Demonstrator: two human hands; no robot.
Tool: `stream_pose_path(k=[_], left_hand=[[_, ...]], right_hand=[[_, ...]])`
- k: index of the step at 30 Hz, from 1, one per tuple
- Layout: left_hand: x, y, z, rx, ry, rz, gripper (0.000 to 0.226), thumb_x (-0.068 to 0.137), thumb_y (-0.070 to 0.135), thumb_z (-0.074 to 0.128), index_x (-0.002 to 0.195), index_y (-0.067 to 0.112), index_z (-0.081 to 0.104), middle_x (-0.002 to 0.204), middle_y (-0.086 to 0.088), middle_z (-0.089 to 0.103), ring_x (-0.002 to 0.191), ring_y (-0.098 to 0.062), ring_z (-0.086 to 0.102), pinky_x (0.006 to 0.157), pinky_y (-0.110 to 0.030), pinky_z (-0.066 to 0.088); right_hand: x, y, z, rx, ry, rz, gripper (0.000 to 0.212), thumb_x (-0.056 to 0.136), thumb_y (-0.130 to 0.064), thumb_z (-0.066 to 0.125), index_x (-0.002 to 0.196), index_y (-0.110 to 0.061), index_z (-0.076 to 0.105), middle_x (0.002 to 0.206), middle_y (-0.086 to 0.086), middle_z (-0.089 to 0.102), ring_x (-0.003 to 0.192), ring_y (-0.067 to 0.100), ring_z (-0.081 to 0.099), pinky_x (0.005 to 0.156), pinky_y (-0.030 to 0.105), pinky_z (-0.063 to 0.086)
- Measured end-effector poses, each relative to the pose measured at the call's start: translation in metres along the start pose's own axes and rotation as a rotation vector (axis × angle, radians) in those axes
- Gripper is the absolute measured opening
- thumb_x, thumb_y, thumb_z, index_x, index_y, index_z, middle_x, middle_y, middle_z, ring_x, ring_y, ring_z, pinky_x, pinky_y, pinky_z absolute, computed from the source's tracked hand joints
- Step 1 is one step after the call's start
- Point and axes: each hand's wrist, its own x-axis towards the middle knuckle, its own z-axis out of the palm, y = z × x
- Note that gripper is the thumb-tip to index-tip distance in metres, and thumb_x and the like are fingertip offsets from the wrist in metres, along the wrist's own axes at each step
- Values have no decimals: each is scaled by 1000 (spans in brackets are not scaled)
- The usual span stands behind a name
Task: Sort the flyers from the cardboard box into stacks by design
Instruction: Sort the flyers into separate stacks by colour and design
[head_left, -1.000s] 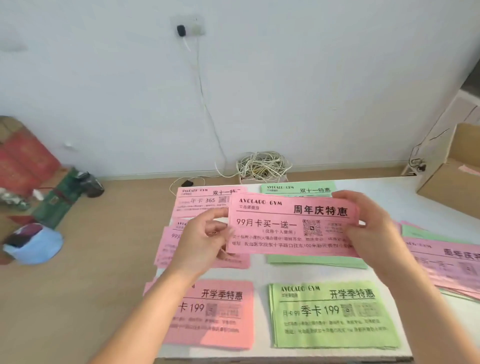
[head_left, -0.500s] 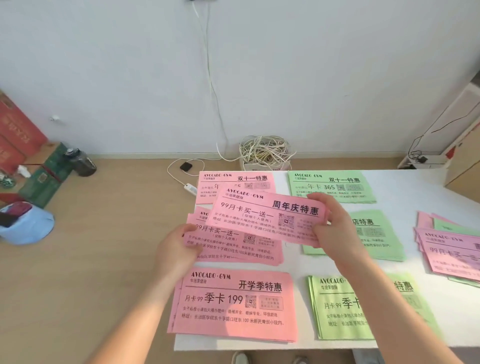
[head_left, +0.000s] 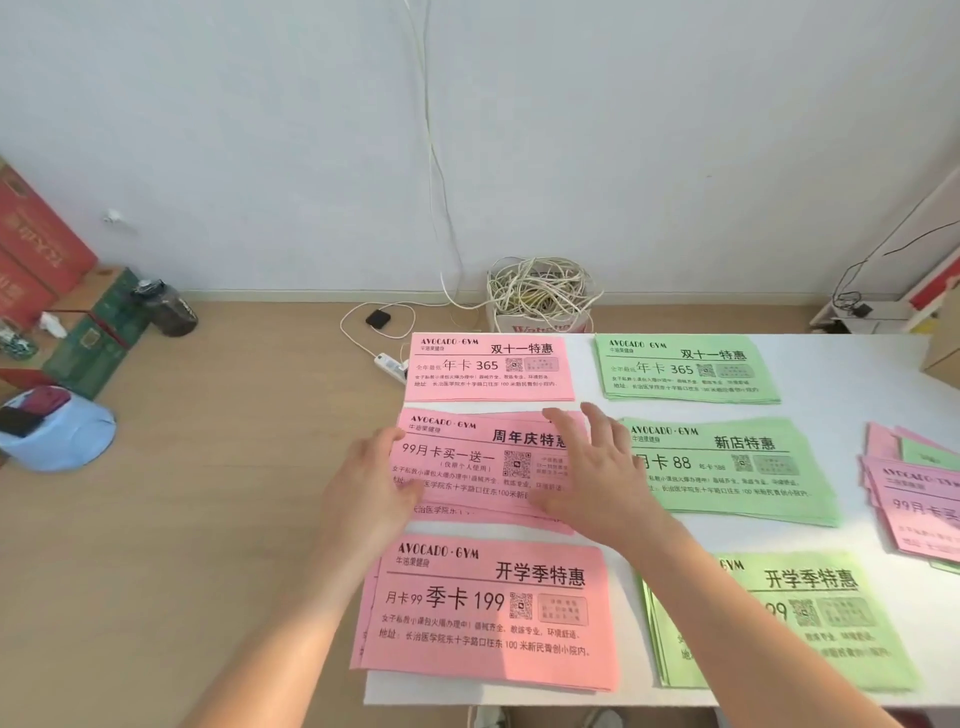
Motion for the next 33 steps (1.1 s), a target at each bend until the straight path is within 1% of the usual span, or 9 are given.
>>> stream_pose_path(k=[3,5,10,14,18,24,27,30,33], left_hand=[[0,0,8,180,110,269,58,80,10,65,132,31,50,136,-8,41,121,-28,41,96,-41,42],[1,1,12,300,34,433,64,79,-2,58,130,36,54,142,-5,40,127,-28,36,100,-45,40],[1,10,11,374,-97,425,55,88,7,48,133,37,48,138,3,43,123,-21,37,92,-38,43],[1,26,13,304,-72,448,36,90,15,51,125,23,56,132,-2,49,119,-25,43,89,-42,47],[-9,68,23,152,0,597,25,89,15,57,112,19,65,114,3,59,105,-21,53,80,-37,50],[-34,158,50,39,-71,813,25,96,20,47,114,23,65,111,9,63,106,-12,53,89,-26,43],[-47,211,75,-10,-122,887,28,99,23,43,119,24,62,118,11,61,111,-9,50,93,-21,36],[-58,266,110,-22,-176,948,27,96,21,46,117,22,64,116,8,63,109,-12,51,93,-27,40],[-70,318,157,31,-248,1027,24,93,19,49,112,20,65,113,5,64,105,-14,52,90,-31,45]], right_hand=[[1,4,2,-98,-46,-59,76,74,-51,69,138,-47,27,155,-3,8,141,25,9,107,52,27],[2,5,2,-147,-65,-98,65,78,-53,64,136,-46,36,152,-5,20,138,23,20,106,49,29],[-6,5,-3,-170,-48,-149,56,90,-43,55,142,-41,34,153,-3,24,140,20,18,110,46,25],[-35,15,-28,-62,51,-155,53,95,-34,52,144,-36,33,152,-7,29,139,20,25,111,38,30],[-82,54,-60,73,261,-81,39,92,-29,57,131,-32,52,124,-14,55,108,12,56,86,26,44],[-127,136,-92,41,401,93,26,88,-29,63,114,-30,63,116,-16,58,93,8,50,79,24,37],[-146,186,-97,47,412,192,23,86,-31,65,110,-32,63,120,-14,55,111,15,48,87,28,35],[-155,241,-102,7,340,322,37,88,-37,61,125,-33,54,138,-11,45,133,18,33,107,34,29],[-158,291,-103,-13,258,426,51,90,-42,56,138,-38,38,153,-6,29,144,21,16,116,39,20]])
